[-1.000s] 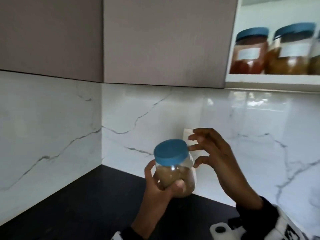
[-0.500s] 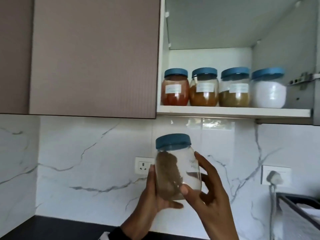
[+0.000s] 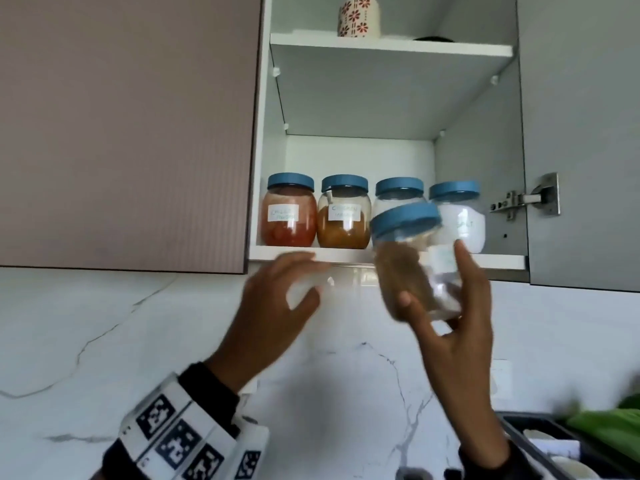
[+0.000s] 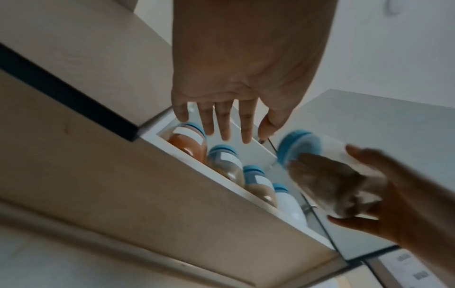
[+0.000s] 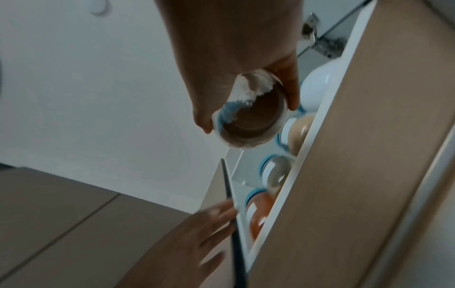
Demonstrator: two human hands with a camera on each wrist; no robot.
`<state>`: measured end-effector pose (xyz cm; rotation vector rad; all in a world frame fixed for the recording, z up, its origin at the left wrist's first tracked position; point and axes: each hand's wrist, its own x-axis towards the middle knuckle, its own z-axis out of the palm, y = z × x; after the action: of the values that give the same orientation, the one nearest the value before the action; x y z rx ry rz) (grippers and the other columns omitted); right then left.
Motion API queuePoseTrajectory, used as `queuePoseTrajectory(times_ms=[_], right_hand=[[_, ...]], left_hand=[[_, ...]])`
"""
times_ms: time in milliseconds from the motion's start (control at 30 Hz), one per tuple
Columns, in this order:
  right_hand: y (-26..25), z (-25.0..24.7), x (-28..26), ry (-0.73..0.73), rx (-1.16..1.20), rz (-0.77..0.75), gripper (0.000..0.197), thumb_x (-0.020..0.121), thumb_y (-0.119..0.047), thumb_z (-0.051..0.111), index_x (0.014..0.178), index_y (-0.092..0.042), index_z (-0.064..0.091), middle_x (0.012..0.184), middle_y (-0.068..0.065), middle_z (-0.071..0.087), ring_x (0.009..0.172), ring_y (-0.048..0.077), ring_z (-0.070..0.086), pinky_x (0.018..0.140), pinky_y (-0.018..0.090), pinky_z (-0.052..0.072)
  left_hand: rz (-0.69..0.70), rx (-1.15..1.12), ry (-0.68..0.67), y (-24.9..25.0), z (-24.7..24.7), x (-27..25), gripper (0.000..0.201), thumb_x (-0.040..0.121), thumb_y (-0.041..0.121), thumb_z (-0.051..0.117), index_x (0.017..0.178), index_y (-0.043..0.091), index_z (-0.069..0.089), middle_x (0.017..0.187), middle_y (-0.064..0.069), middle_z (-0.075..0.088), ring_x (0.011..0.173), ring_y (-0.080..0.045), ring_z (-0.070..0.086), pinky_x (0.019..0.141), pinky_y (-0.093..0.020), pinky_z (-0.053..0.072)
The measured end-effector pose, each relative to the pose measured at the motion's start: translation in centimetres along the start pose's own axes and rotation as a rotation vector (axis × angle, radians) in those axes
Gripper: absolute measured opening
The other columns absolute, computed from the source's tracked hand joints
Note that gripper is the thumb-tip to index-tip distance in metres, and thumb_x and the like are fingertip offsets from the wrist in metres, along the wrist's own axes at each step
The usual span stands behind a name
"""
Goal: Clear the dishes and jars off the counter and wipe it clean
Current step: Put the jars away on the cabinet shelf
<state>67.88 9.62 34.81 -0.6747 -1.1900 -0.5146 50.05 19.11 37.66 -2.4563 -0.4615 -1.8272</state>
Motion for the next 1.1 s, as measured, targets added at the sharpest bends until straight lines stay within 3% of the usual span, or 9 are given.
queuePoseTrajectory(times_ms=[100, 167, 233, 267, 333, 467, 600, 733, 1100], right_hand=[[1.6, -1.4, 3.6, 0.112, -0.095, -0.111, 0.074, 0.078, -0.042, 0.059, 0.142, -0.023, 0.027, 0.135, 0.000, 0.036, 0.110, -0.019, 0.037, 0.087, 0.000, 0.035], [3.0, -2.0, 5.7, 0.169, -0.165, -0.144, 0.073, 0.085, -0.034, 0.062, 0.145, -0.019, 0.022, 0.142, 0.011, 0.032, 0.125, -0.007, 0.034, 0.103, 0.016, 0.034], [4.6, -2.1, 7.4, 0.191, -0.196, -0.133, 0.075, 0.088, -0.026, 0.065, 0.147, -0.016, 0.020, 0.146, 0.016, 0.027, 0.137, 0.015, 0.028, 0.112, 0.038, 0.030], [5.5, -2.0, 8.2, 0.194, -0.207, -0.131, 0.075, 0.088, -0.024, 0.065, 0.147, -0.013, 0.020, 0.147, 0.017, 0.025, 0.139, 0.020, 0.025, 0.114, 0.040, 0.027], [7.1, -1.7, 9.2, 0.206, -0.227, -0.139, 0.076, 0.089, -0.025, 0.064, 0.148, -0.008, 0.019, 0.149, 0.017, 0.022, 0.142, 0.021, 0.021, 0.117, 0.031, 0.021], [10.1, -1.0, 10.5, 0.263, -0.270, -0.169, 0.078, 0.088, -0.032, 0.063, 0.147, -0.004, 0.021, 0.149, 0.018, 0.021, 0.141, 0.026, 0.022, 0.116, 0.034, 0.021], [11.5, -0.4, 10.8, 0.310, -0.344, -0.192, 0.078, 0.087, -0.035, 0.064, 0.146, -0.005, 0.023, 0.149, 0.020, 0.024, 0.139, 0.021, 0.022, 0.113, 0.033, 0.023], [12.7, 0.1, 10.9, 0.304, -0.419, -0.198, 0.078, 0.086, -0.040, 0.062, 0.146, -0.006, 0.025, 0.148, 0.022, 0.026, 0.137, 0.032, 0.027, 0.111, 0.039, 0.027], [14.5, 1.5, 10.3, 0.317, -0.705, -0.189, 0.073, 0.088, -0.052, 0.051, 0.146, -0.015, 0.023, 0.147, 0.023, 0.031, 0.126, 0.039, 0.038, 0.099, 0.047, 0.034]], left_hand=[[-0.082, 0.298, 0.098, -2.5, -1.5, 1.6, 0.066, 0.077, 0.055, 0.036, 0.137, 0.028, 0.042, 0.150, 0.000, 0.031, 0.139, -0.022, 0.026, 0.113, -0.054, 0.021], [-0.191, 0.489, 0.090, -4.5, -1.8, 2.1, 0.079, 0.077, 0.055, 0.040, 0.147, 0.023, 0.025, 0.158, -0.008, 0.010, 0.145, -0.030, 0.009, 0.113, -0.055, 0.008], [-0.215, 0.629, 0.030, -6.2, -1.7, 1.9, 0.087, 0.075, 0.054, 0.044, 0.148, 0.014, 0.018, 0.157, -0.015, 0.007, 0.144, -0.037, 0.007, 0.111, -0.059, 0.010], [-0.196, 0.702, 0.002, -6.9, -1.5, 1.6, 0.089, 0.075, 0.056, 0.043, 0.148, 0.010, 0.018, 0.156, -0.019, 0.010, 0.142, -0.040, 0.011, 0.109, -0.061, 0.015], [-0.162, 0.816, -0.014, -7.7, -1.4, 1.2, 0.091, 0.076, 0.060, 0.037, 0.146, 0.006, 0.018, 0.154, -0.022, 0.015, 0.141, -0.041, 0.017, 0.108, -0.059, 0.019], [-0.100, 0.874, 0.042, -8.4, -1.3, 1.0, 0.098, 0.071, 0.062, 0.042, 0.147, 0.006, 0.017, 0.154, -0.021, 0.015, 0.141, -0.039, 0.015, 0.109, -0.055, 0.016], [-0.057, 0.892, 0.057, -9.0, -1.5, 0.9, 0.105, 0.064, 0.058, 0.055, 0.147, 0.007, 0.016, 0.154, -0.021, 0.015, 0.141, -0.039, 0.015, 0.109, -0.055, 0.018], [-0.035, 0.897, 0.051, -9.4, -1.7, 0.9, 0.105, 0.063, 0.058, 0.054, 0.147, 0.007, 0.016, 0.154, -0.021, 0.015, 0.141, -0.039, 0.015, 0.108, -0.056, 0.019], [-0.015, 0.887, 0.103, -9.7, -1.4, 1.0, 0.106, 0.061, 0.056, 0.058, 0.146, 0.008, 0.017, 0.153, -0.022, 0.018, 0.140, -0.041, 0.017, 0.108, -0.057, 0.019]])
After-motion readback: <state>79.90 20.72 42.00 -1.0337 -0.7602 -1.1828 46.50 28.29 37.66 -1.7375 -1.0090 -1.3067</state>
